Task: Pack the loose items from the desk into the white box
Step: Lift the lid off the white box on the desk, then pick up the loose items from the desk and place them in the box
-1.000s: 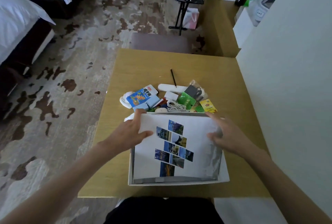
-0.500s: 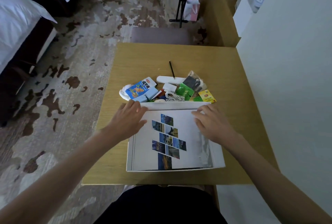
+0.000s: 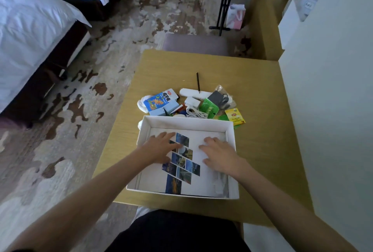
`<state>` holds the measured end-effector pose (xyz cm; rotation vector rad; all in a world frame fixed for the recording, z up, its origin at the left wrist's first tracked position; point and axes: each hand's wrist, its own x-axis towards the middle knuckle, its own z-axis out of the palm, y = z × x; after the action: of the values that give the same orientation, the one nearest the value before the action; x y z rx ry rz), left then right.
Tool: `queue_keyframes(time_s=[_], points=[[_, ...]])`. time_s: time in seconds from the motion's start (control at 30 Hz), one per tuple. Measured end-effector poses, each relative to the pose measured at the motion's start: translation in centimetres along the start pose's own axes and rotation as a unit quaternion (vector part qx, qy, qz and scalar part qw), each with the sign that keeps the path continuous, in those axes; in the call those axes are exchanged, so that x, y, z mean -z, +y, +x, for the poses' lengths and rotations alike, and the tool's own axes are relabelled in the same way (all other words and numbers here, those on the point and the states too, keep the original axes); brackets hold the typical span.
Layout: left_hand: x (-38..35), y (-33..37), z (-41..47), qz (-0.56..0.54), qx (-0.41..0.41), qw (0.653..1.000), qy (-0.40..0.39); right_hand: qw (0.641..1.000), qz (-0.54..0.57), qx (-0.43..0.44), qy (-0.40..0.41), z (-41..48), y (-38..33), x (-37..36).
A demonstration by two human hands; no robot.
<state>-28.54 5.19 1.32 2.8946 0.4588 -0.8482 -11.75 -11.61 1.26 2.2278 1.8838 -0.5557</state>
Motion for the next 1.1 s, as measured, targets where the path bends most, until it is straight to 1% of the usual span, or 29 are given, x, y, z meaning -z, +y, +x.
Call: queue_keyframes(time_s=[0.03,0.07,0.17,0.23,0.33,0.37,0.43,0.53,0.6,0.7,0.77,0.83,0.93,1.03,1.1], points=[[0.2,-0.1,-0.1,-0.026,-0.001,1.000,0.001,0.999,0.022,0.002,0.037,-0.1,0.3,0.4],[0.6,-0.3,-0.2,-0.064,-0.003,0.998,0.012,0.994,0.054,0.001,0.090,-0.1,0.6,1.0],[2.6,-1.2,-1.2,-0.201,0.014,0.977,0.077,0.959,0.130,0.010,0.251,0.3,1.6,4.0],[4.1,-2.0,-1.8,-0.259,0.034,0.952,0.161,0.940,0.163,0.015,0.301,1.3,2.2,6.0],[6.2,-3.8,-1.0,-0.286,0.072,0.911,0.290,0.925,0.210,0.002,0.317,3.9,3.0,8.1],[6.8,-4.6,-0.4,-0.297,0.100,0.898,0.310,0.925,0.217,-0.010,0.311,5.0,3.4,8.4],[7.6,-6.4,1.2,-0.323,0.137,0.886,0.304,0.934,0.230,-0.054,0.269,7.3,4.3,8.8],[7.5,-9.4,3.9,-0.348,0.150,0.897,0.230,0.951,0.220,-0.130,0.175,10.4,5.6,8.9],[6.5,-11.1,5.5,-0.354,0.171,0.899,0.195,0.960,0.190,-0.141,0.147,12.4,5.9,8.5],[4.6,-12.9,7.5,-0.323,0.187,0.917,0.140,0.973,0.170,-0.090,0.125,15.6,4.8,8.1],[3.5,-13.6,8.7,-0.306,0.155,0.934,0.102,0.982,0.150,-0.048,0.100,17.9,3.3,7.8],[3.0,-13.9,9.7,-0.300,0.133,0.941,0.075,0.989,0.129,-0.020,0.076,20.1,1.6,7.5],[2.6,-14.2,11.0,-0.256,0.126,0.956,0.073,0.995,0.095,0.010,0.042,22.8,-0.4,7.0],[2.1,-14.1,11.9,-0.184,0.112,0.971,0.103,0.999,0.020,0.032,0.038,24.4,-1.5,6.5],[1.5,-14.5,12.2,-0.183,0.101,0.972,0.112,0.999,0.000,0.037,0.040,24.9,-1.6,6.3]])
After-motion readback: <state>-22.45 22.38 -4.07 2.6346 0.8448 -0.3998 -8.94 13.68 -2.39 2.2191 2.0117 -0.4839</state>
